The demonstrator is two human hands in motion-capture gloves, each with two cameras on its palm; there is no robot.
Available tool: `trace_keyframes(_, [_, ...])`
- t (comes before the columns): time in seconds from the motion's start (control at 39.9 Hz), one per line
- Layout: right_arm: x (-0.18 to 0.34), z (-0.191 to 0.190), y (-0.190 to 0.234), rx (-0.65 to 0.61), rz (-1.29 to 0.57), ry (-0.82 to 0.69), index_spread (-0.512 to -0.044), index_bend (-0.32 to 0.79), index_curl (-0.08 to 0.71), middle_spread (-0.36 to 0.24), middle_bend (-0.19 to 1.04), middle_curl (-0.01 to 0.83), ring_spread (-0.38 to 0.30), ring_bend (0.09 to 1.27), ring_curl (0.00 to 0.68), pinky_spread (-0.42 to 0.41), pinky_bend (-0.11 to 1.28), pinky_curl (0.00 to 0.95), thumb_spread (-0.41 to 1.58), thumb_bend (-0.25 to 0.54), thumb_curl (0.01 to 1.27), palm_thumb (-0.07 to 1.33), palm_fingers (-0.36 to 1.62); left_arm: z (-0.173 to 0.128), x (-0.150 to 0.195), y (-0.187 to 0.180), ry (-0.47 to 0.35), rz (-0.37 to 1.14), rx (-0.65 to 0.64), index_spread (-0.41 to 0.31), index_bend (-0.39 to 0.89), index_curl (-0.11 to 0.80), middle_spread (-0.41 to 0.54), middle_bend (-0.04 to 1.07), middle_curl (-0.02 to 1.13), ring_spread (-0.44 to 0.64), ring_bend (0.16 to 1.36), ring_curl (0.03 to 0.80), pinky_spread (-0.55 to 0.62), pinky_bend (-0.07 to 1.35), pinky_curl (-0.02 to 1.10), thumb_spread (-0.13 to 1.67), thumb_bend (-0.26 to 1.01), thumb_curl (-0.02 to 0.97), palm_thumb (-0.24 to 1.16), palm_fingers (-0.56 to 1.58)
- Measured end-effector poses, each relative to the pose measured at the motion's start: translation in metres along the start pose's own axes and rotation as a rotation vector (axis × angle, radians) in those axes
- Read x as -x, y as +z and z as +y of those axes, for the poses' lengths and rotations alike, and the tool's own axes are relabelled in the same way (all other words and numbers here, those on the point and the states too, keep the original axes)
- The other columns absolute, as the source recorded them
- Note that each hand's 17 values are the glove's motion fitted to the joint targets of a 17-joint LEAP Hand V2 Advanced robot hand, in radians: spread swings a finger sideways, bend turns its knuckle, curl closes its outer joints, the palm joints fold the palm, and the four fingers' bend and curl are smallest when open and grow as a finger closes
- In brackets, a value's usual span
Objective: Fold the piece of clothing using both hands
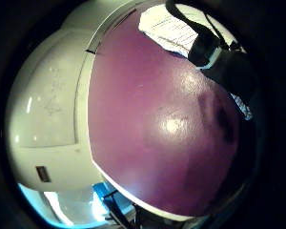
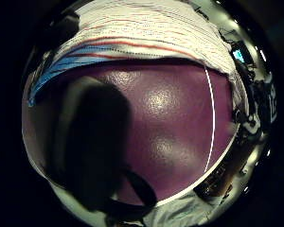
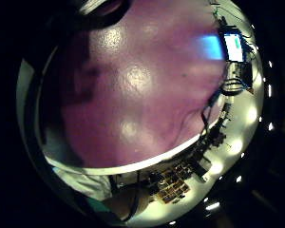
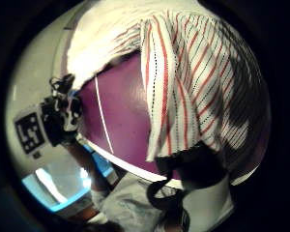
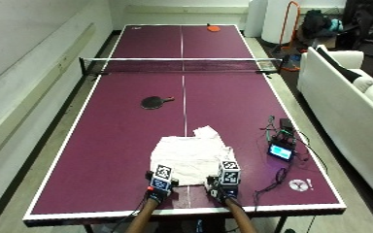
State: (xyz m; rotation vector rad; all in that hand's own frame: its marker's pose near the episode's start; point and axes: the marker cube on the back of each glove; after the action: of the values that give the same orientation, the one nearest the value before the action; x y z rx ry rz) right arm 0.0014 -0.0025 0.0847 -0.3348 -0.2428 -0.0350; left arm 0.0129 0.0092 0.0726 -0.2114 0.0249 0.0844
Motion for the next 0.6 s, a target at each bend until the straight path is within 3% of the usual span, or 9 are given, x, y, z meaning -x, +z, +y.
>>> trace_keyframes(0.03, [-0.003,-0.002,-0.002,-0.051,0.002,0.014,-0.317,0.15,0.173,0.005,0.21,0.240,0.130,0.37,0.197,0.208,0.54,0.295,1.08,0.028,0.24,0.46,0.13,-0.004,-0.005,0.002,0.010,0.025,-0.054,-0.103,0.19,0.224,-0.062,0.22,0.31,0.01,0.66,0.313,0.21,0.37,0.31,1.20,-0.01,0.176,0.14,0.60])
trace_keyframes(0.1, [-0.010,-0.007,-0.009,-0.234,0.035,0.042,-0.352,0.28,0.222,-0.070,0.24,0.257,0.031,0.33,0.181,0.163,0.48,0.273,1.11,0.063,0.25,0.55,0.33,-0.030,-0.005,0.020,0.014,0.009,-0.213,-0.126,0.20,0.250,-0.100,0.22,0.32,-0.05,0.67,0.317,0.17,0.32,0.30,1.28,0.01,0.180,0.18,0.68])
trace_keyframes(0.15, [-0.012,-0.004,-0.014,-0.322,0.064,0.031,-0.361,0.39,0.269,-0.123,0.26,0.274,-0.048,0.34,0.194,0.120,0.43,0.265,1.14,0.115,0.27,0.65,0.54,-0.059,0.019,0.041,-0.034,-0.154,-0.324,-0.156,0.22,0.272,-0.149,0.24,0.34,-0.11,0.67,0.321,0.12,0.28,0.29,1.32,0.05,0.196,0.25,0.81])
trace_keyframes(0.2, [-0.014,0.002,-0.015,-0.349,0.087,0.001,-0.365,0.41,0.277,-0.163,0.25,0.278,-0.105,0.35,0.191,0.081,0.39,0.251,1.15,0.146,0.29,0.72,0.66,-0.070,0.040,0.051,-0.079,-0.293,-0.378,-0.179,0.21,0.284,-0.179,0.24,0.33,-0.16,0.66,0.317,0.06,0.27,0.29,1.34,0.07,0.208,0.30,0.90])
trace_keyframes(0.23, [-0.017,0.002,-0.014,-0.347,0.099,-0.014,-0.355,0.40,0.287,-0.192,0.30,0.302,-0.159,0.44,0.231,0.016,0.43,0.272,1.15,0.178,0.30,0.79,0.94,-0.067,0.043,0.050,-0.086,-0.308,-0.380,-0.202,0.23,0.299,-0.204,0.26,0.35,-0.20,0.67,0.326,0.02,0.25,0.29,1.33,0.10,0.223,0.36,1.00])
trace_keyframes(0.28, [-0.028,-0.013,-0.003,-0.349,0.119,-0.053,-0.352,0.33,0.278,-0.220,0.32,0.312,-0.206,0.45,0.230,-0.042,0.41,0.258,1.15,0.191,0.31,0.83,1.05,-0.051,0.042,0.044,-0.077,-0.265,-0.366,-0.234,0.24,0.314,-0.238,0.27,0.36,-0.24,0.65,0.326,-0.03,0.22,0.29,1.33,0.13,0.242,0.43,1.09])
trace_keyframes(0.38, [-0.044,-0.029,0.005,-0.345,0.129,-0.180,-0.344,0.23,0.310,-0.252,0.36,0.353,-0.272,0.57,0.314,-0.129,0.40,0.299,1.14,0.189,0.31,0.87,1.23,-0.020,0.043,0.023,-0.047,-0.100,-0.362,-0.272,0.21,0.338,-0.293,0.37,0.42,-0.31,0.64,0.351,-0.11,0.18,0.31,1.31,0.16,0.266,0.54,1.19])
trace_keyframes(0.5, [-0.038,0.026,-0.033,-0.270,0.143,-0.277,-0.342,0.17,0.328,-0.268,0.39,0.383,-0.300,0.63,0.360,-0.183,0.39,0.321,1.13,0.170,0.31,0.90,1.28,0.002,0.047,-0.005,0.010,0.070,-0.339,-0.296,0.19,0.360,-0.325,0.38,0.44,-0.35,0.68,0.377,-0.18,0.17,0.32,1.28,0.16,0.277,0.60,1.22])
trace_keyframes(0.6, [-0.036,0.036,-0.060,-0.288,0.134,-0.311,-0.340,0.15,0.332,-0.272,0.40,0.399,-0.304,0.68,0.387,-0.193,0.36,0.325,1.12,0.156,0.30,0.91,1.29,0.026,0.041,-0.039,0.057,0.108,-0.266,-0.308,0.18,0.374,-0.338,0.38,0.45,-0.37,0.72,0.399,-0.22,0.18,0.33,1.26,0.16,0.281,0.63,1.24])
